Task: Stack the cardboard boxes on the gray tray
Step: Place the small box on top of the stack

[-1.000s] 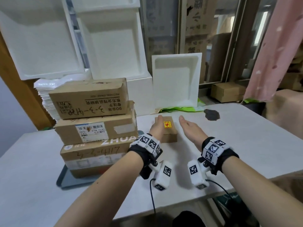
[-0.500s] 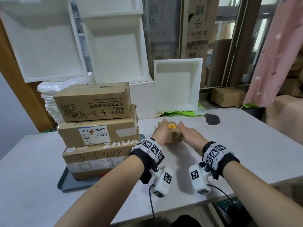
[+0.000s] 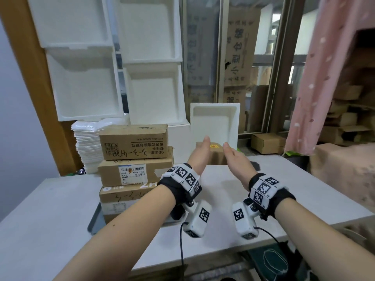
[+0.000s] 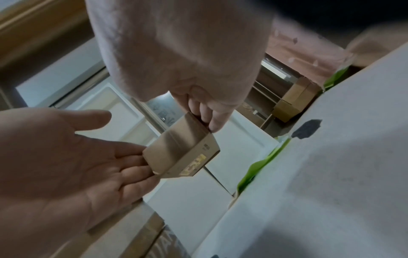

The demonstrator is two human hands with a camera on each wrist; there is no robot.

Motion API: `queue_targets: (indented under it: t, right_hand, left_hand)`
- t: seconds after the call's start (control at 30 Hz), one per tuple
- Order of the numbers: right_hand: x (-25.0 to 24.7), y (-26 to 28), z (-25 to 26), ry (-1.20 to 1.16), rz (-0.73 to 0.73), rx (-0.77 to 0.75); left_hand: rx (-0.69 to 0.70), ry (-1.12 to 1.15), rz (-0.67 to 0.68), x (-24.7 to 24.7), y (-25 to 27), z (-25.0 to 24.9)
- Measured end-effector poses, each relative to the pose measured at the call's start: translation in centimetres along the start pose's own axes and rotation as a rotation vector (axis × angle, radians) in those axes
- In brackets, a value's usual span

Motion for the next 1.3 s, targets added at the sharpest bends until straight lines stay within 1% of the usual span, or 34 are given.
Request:
queue_targets:
  t: [0.2,0.33,0.5,0.63,0.8,0.87,0.97,1.07,1.13,1.2,1.23,1.3]
  right_hand:
    - [1.8,1.6,4.3,-0.025,0.025,-0.114]
    - [3.3,2.4,6.7,-0.042,0.035,-0.162]
    - [5.5,2.7,10.0,-0.025,0.052,-0.272]
    - [8.1,2.0,11.9,-0.074,0.079,-0.291]
    - [12.5,1.6,12.5,-0.107,0.137,-0.304]
    - [14.2,1.3,12.4,-0.11,0.166,-0.31]
    - [15.9,1.1,12.1,-0.09,0.188,-0.326]
    - [16.8,1.0,11.8,-0.024,0.186,-0.357]
    - [17.2,0.9,11.5,0.014,0.196,-0.374]
    - [17.3,0.6,11.2,0.076,0.198,-0.369]
    - [17.3,0.4,11.1,0.095,0.195,-0.368]
    - [17.1,0.4,11.2,0.125,0.195,-0.364]
  left_hand:
    - [0.083,-0.015,-0.055,-3.9,2.8,-1.9]
    - [0.126,-0.02,-0.079,-6.4,4.2,-2.7]
    - [0.124,0.086,-0.131,-10.0,5.6,-3.1]
    - [0.135,0.121,-0.206,-13.4,6.0,-2.8]
    - [0.137,0.12,-0.253,-17.5,1.7,0.9]
    - [0.139,0.133,-0.266,-18.9,1.2,2.0]
    - [0.184,0.163,-0.294,-20.0,1.8,2.8]
    - [0.191,0.178,-0.299,-20.3,1.8,3.8]
    - [0.167,0.167,-0.283,-20.4,1.7,4.5]
    - [0.165,0.145,-0.279,-20.9,0.5,5.4]
    - [0.163,0.147,-0.278,-21.1,0.5,5.4]
    - [0.125,0.16,-0.293,-22.0,2.0,4.4]
Point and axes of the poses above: each hand's wrist, its own y-axis away from the middle knuckle, its own x-axis out of the palm, z = x × y, the point moved 4 cm from there along -y, towards the middle knuckle, and after that the axes turned 15 degrees about -y, right-handed, at the moved point
